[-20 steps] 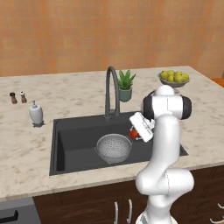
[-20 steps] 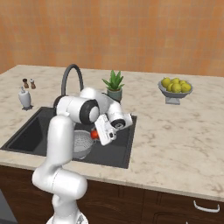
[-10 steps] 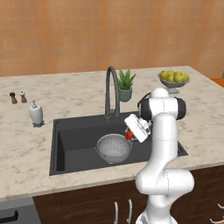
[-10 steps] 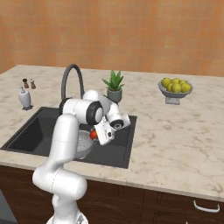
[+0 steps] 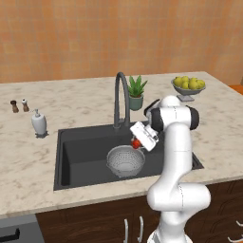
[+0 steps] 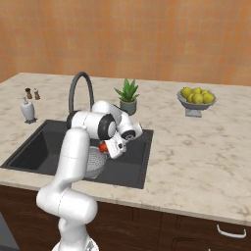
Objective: Put the colander in the sink, put the apple in the colander, and turn on the sink faucet and pour water over the colander.
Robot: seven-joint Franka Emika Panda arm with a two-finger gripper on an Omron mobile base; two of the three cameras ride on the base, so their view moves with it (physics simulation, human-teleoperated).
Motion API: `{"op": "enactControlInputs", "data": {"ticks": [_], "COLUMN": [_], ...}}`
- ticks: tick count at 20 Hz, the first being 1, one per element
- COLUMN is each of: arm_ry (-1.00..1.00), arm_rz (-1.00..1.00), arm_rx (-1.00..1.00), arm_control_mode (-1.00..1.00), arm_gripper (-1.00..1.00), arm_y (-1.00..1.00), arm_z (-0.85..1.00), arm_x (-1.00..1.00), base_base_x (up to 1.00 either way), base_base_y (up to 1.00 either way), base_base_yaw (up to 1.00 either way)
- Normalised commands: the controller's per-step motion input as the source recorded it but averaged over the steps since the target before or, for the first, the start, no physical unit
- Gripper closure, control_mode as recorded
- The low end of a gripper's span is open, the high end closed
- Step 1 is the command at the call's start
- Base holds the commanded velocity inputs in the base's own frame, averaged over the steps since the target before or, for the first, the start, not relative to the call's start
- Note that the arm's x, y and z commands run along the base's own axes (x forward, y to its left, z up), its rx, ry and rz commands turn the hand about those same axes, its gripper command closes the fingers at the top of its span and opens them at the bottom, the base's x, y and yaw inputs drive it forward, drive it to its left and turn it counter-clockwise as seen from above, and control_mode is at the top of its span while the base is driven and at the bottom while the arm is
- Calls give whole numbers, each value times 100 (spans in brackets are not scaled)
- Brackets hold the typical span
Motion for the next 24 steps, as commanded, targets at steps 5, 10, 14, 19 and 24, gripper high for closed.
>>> {"op": "enactControlInputs", "data": {"ticks": [5,10,14,19,24], "arm_ry": [-2,0,0,0,0], "arm_rz": [0,0,0,0,0], "arm_rx": [0,-1,-4,-1,0], "arm_control_mode": [-100,-100,-100,-100,-100], "arm_gripper": [100,100,100,-100,-100], "arm_y": [13,32,38,5,0], "arm_z": [0,-5,-6,-2,24], "arm_x": [-38,-10,14,12,-23], "base_base_x": [0,0,0,0,0], "base_base_y": [0,0,0,0,0], "base_base_yaw": [0,0,0,0,0]}}
